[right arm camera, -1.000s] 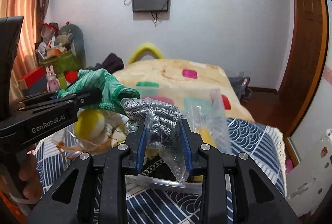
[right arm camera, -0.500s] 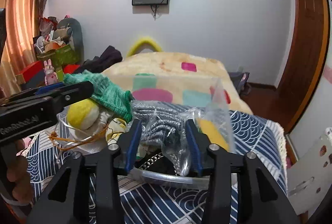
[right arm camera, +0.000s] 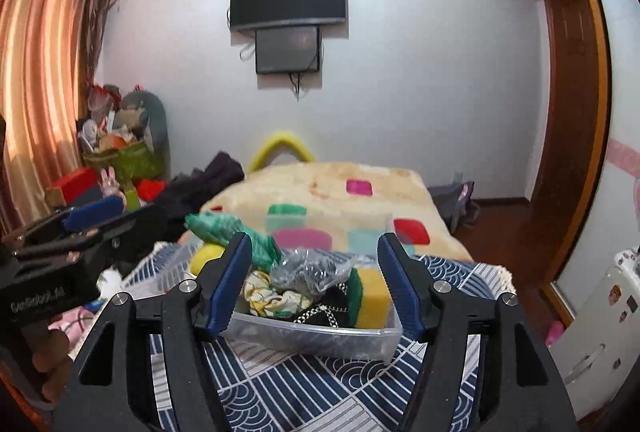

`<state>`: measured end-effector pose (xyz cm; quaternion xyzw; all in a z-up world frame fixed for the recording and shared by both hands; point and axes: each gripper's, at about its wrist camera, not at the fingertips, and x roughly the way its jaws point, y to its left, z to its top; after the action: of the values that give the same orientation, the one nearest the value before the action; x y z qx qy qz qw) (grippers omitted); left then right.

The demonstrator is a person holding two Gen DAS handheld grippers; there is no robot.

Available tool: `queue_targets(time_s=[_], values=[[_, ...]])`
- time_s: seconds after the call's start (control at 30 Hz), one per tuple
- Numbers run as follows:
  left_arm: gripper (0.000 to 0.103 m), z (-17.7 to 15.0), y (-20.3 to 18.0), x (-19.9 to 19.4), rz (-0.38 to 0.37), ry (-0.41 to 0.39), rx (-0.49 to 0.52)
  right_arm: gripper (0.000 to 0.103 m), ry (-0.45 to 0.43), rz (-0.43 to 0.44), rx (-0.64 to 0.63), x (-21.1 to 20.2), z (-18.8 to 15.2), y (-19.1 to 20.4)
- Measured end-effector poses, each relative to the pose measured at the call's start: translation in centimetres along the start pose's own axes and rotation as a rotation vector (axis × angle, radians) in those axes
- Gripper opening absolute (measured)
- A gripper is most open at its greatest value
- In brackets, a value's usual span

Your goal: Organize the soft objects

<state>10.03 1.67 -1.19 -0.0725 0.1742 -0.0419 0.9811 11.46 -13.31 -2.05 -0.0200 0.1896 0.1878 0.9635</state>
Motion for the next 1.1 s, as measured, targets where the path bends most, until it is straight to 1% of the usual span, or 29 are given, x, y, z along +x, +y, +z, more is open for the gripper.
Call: queue_targets(time_s=[0.03,0.1,0.13,0.27,0.4,0.77,1.1], values=[[0.089,0.1,-0.1,-0.7,-0.003,-0.014,0.002,0.065,-0.012,0.0,0.001,-0.3,0.0,-0.1],[0.094,0.1,-0.4,-1.9,0.004,-0.04,0.009,0.07,-0.04,0.001,0.003,-1.3,0.2,0.1],[0.096,0.1,-0.6,-2.6,0.01,-0.055,0.013,0.071,-0.055,0.003,0.005,-1.8,0.4,0.1],[0.1,0.1,-0.7,-4.3,0.032,-0.087,0.02,0.084,-0.115,0.007,0.006,-3.7,0.8,0.5],[0.102,0.1,-0.6,-5.6,0.038,-0.106,0.026,0.089,-0.159,0.008,0.01,-4.8,1.2,1.0],[0.102,-0.2,-0.8,-6.8,0.035,-0.121,0.026,0.091,-0.185,0.005,0.008,-5.3,0.9,1.8],[0.102,-0.3,-0.8,-7.1,0.033,-0.124,0.027,0.091,-0.187,0.007,0.01,-5.7,0.5,2.1]])
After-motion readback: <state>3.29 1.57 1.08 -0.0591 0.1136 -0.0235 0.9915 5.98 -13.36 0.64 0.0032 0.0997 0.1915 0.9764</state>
